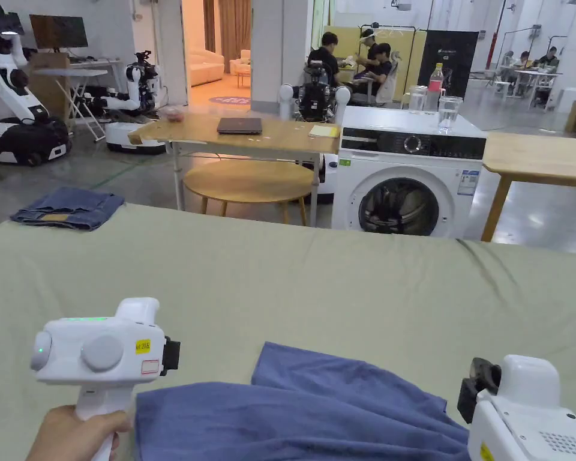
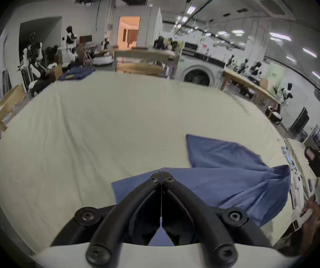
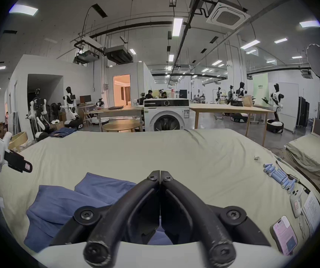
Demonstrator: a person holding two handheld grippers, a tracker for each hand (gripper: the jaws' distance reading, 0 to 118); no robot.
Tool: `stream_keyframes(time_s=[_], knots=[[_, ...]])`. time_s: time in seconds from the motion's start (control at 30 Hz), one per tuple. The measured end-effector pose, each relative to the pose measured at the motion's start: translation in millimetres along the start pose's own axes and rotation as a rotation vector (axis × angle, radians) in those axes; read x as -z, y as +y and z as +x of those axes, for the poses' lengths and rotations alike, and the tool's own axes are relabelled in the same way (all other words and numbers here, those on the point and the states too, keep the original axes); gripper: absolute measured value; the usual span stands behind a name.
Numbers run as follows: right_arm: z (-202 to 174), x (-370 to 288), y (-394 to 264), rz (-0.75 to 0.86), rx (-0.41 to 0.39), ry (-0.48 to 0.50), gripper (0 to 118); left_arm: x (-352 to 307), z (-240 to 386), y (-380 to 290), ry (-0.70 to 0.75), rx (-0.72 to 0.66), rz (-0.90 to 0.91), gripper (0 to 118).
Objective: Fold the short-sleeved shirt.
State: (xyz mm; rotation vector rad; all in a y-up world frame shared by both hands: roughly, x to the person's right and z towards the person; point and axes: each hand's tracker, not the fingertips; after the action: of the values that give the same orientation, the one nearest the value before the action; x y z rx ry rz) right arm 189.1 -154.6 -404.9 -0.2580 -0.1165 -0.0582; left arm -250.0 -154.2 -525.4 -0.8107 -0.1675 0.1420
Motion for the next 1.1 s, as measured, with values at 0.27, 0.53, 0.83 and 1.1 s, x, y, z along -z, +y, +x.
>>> stream_keyframes(time_s=[0.27,0.53,0.83,1.1], knots=[[7.3,9.9,-6.6,-0.032,-0.016,-0.019,0,63.3,-31.6,2.5,0.111,-0.090,-0.237,71],[24.5,9.5,-13.8,-0.069,-0.013,-0.054,0,99.1,-15.1,-28.1,0.218,0.007,-0.265,50],[72.6,3.9,0.4,-0.102,0.019,-0.110,0,60.4,4.7,-29.4,0.125,0.082,-0.171,0],[113.1,26.1,-5.0,-0.341,0.019,-0.112,27,18.1,-10.8,-22.9,0.119,0.082,-0.077,0]])
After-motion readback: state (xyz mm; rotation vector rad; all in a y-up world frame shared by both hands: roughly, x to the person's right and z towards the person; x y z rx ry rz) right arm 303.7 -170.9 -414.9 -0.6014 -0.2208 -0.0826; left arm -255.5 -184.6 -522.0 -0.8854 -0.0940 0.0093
